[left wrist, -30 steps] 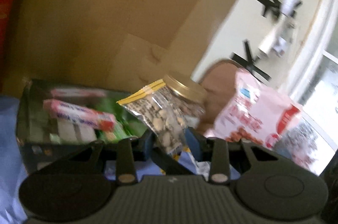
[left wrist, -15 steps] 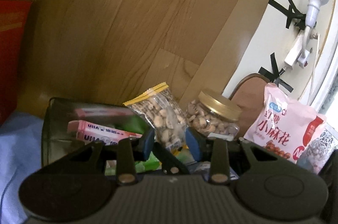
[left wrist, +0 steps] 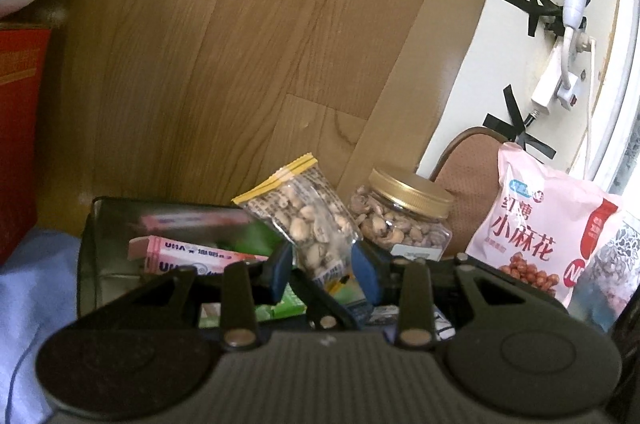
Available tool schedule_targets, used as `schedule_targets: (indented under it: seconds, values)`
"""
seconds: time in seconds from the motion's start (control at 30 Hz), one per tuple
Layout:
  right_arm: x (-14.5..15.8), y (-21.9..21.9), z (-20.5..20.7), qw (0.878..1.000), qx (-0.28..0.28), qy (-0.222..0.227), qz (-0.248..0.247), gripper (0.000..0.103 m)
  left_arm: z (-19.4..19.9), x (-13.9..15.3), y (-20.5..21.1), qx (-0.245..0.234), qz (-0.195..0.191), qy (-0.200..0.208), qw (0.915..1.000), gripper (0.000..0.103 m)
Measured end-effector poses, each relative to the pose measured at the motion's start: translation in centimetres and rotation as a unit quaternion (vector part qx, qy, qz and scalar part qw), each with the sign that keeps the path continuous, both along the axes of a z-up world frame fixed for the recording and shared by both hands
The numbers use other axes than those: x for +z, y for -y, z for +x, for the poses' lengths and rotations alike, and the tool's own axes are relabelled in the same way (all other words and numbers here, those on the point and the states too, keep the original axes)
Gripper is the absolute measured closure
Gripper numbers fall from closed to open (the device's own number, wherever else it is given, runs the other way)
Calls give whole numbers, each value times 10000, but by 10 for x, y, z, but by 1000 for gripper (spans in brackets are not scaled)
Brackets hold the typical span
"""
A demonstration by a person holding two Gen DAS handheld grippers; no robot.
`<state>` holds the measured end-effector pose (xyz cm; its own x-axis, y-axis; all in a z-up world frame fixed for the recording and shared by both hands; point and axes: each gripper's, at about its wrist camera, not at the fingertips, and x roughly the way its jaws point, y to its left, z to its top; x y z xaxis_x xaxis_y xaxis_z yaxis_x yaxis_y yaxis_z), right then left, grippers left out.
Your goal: Organize snacks
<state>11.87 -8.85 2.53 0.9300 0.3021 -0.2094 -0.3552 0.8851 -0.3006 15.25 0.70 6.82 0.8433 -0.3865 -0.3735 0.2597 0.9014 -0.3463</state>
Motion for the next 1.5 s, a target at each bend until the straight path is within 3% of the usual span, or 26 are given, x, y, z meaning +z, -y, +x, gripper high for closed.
schedule_targets:
  seconds: [1.0, 1.1, 1.17, 1.5]
  values:
    - [-13, -4, 11, 9998, -174, 106, 49, 58, 8, -10, 1, 259, 169, -288, 9991, 69]
    - [-17, -6, 10, 9993, -267, 243, 57, 49, 8, -10, 0, 323, 214, -314, 9988, 65]
    - [-19, -6, 7, 9988, -295, 387, 47, 36, 8, -11, -1, 397, 255, -322, 9984, 60]
    - [-24, -10, -9, 9980, 4, 635, -50, 36, 9, -12, -3, 699, 523, -286, 9958, 53]
